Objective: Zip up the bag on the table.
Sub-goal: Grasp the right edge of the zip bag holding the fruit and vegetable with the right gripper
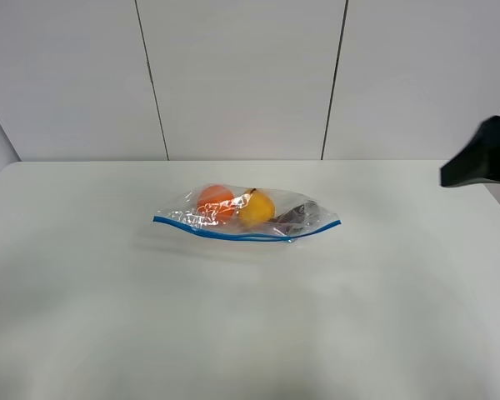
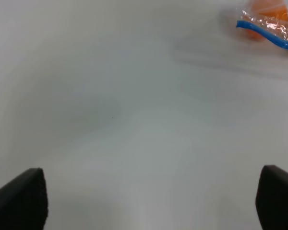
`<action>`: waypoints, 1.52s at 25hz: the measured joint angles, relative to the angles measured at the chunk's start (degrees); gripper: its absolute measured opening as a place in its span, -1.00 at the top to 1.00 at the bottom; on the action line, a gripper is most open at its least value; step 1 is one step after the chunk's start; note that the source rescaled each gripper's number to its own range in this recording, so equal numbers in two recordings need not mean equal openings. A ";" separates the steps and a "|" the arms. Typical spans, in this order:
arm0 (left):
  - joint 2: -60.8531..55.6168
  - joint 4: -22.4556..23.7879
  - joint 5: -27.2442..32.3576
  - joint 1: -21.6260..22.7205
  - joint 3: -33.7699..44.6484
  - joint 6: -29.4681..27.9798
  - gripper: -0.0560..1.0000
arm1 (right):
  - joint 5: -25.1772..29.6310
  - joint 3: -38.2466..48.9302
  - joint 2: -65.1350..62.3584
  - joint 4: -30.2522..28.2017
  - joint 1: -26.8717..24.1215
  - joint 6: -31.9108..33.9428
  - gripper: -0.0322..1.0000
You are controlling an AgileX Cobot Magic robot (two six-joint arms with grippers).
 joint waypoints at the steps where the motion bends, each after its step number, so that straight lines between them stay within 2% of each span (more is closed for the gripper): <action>1: 0.00 0.00 0.00 0.00 0.00 0.00 -1.00 | -0.03 -1.34 3.88 2.10 0.00 -0.99 -0.98; 10: 0.00 0.00 0.00 0.00 0.00 0.00 -1.00 | 2.14 -4.60 28.19 20.82 0.00 -6.40 -0.87; 14: 0.00 0.00 0.00 0.00 0.00 0.00 -1.00 | 2.45 -4.60 35.11 30.07 0.00 -10.53 -0.84; 20: 0.00 0.00 0.00 0.00 0.00 0.00 -1.00 | 1.38 -4.60 43.57 39.65 0.00 -14.64 -0.68; 23: 0.00 0.00 0.00 0.00 0.00 0.00 -1.00 | 1.27 -4.64 47.23 42.56 0.00 -17.25 -0.65; 29: 0.00 0.00 0.00 0.00 0.00 0.00 -1.00 | 0.83 -4.64 49.55 44.79 0.00 -19.04 -0.18; 38: 0.00 0.00 0.00 0.00 0.00 0.00 -1.00 | -0.75 -5.04 49.55 44.85 0.00 -20.13 0.31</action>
